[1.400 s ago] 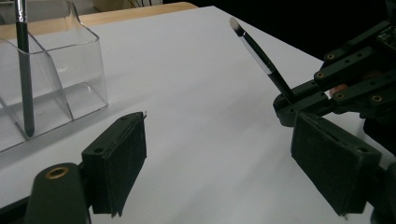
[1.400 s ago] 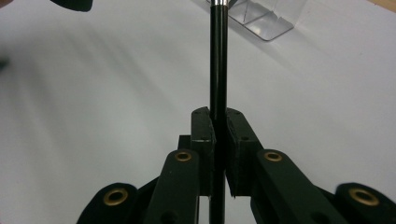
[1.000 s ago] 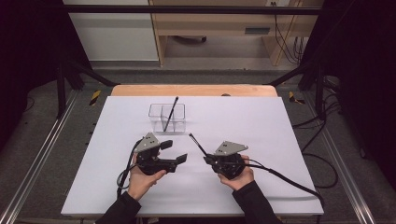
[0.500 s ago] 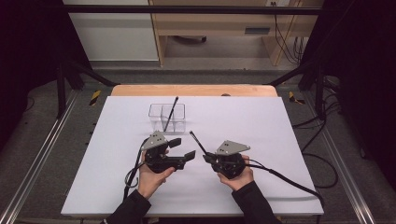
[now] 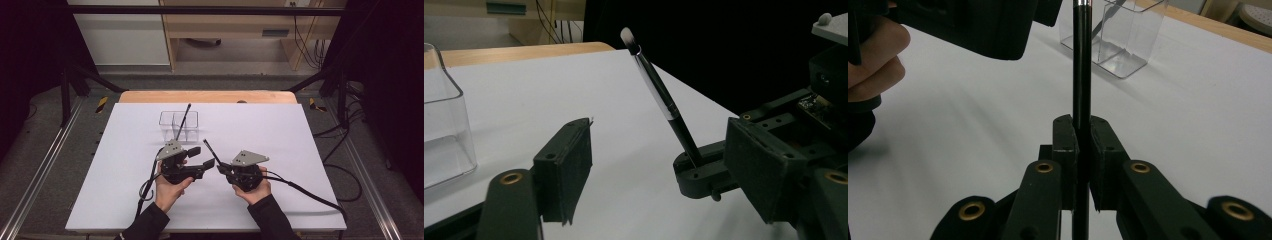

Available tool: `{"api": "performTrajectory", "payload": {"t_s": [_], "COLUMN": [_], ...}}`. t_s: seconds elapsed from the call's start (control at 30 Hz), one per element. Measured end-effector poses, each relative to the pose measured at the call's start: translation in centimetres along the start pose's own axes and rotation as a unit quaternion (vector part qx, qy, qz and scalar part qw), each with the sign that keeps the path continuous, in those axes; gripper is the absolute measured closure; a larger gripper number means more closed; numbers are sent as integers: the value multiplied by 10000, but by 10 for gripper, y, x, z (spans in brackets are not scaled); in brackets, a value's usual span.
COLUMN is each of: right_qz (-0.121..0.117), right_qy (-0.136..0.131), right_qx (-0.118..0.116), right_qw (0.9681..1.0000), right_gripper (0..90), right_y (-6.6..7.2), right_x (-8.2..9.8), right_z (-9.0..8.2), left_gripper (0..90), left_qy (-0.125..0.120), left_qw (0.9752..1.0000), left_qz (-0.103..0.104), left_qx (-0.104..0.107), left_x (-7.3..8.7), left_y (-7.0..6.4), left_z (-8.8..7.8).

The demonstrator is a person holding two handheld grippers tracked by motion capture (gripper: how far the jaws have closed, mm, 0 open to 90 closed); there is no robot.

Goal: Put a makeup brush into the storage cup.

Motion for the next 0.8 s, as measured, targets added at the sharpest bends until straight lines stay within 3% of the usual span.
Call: {"api": "performTrajectory", "payload": {"t_s": [0.8], "right_qz": [124], "right_qy": [-149], "right_qx": [-16], "right_qw": [9998], "right_gripper": [840], "right_y": [2], "right_x": [-3], "right_z": [1], "left_gripper": [526], "left_qy": [-215], "left_qw": [9990], "left_qz": [-366], "left_qx": [121], "left_x": [2], "left_y": [-6], "left_z": [13]}}
Point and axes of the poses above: each handheld gripper's, and its own axes: z roughly forward along the jaws, x roughly out of its underside, y roughly to its left, the point moved 8 cm from there along z, roughly forward along the jaws, and after that the axes turned 14 degrees about -z, right-handed, at the moved point
